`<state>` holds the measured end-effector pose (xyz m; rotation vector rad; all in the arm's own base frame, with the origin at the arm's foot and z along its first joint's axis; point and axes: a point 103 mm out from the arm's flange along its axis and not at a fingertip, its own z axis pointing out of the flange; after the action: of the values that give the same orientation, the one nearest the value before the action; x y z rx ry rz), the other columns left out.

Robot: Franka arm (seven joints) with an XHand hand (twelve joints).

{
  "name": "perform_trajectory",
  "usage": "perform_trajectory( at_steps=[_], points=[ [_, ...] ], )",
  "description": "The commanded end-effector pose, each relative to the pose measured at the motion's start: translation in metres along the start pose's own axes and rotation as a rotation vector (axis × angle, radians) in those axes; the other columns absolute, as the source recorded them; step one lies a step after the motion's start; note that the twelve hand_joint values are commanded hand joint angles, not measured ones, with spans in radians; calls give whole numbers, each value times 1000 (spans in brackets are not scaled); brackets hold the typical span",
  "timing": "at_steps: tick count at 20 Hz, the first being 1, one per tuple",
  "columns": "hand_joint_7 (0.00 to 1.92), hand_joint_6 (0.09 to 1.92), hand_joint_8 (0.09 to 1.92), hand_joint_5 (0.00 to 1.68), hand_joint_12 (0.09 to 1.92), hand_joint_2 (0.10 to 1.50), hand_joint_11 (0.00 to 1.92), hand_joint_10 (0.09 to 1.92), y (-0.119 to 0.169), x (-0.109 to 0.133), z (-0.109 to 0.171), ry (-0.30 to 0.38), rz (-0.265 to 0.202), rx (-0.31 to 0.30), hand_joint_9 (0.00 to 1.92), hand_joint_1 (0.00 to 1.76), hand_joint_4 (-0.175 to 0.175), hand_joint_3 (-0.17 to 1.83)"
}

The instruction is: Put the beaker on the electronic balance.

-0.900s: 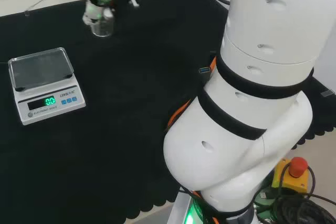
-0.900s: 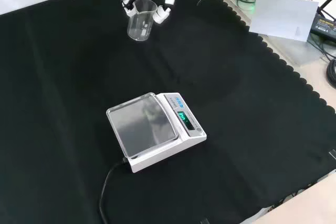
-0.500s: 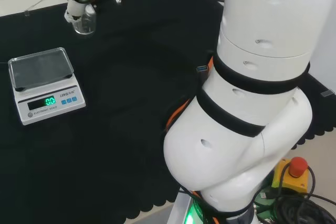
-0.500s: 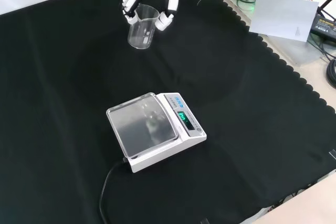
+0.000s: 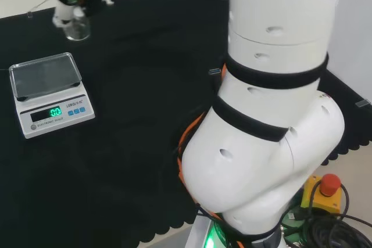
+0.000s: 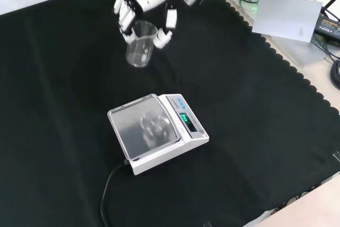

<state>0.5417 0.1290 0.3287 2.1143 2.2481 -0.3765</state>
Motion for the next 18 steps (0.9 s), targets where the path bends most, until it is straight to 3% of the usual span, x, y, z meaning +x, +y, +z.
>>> perform_trajectory(
  at_steps=[1, 5, 18],
  points=[
    [926, 950, 687, 785, 1229, 544, 899, 699, 26, 93, 4, -34, -90, 16, 1120, 1016, 9, 684],
    [929, 950, 684, 787, 1228, 544, 900, 694, 33, 102, 11, -37, -97, 20, 1125, 1016, 8, 687],
    [934, 950, 677, 789, 1226, 542, 903, 683, 46, 93, 60, -34, -93, 80, 1138, 1019, 7, 693]
  ],
)
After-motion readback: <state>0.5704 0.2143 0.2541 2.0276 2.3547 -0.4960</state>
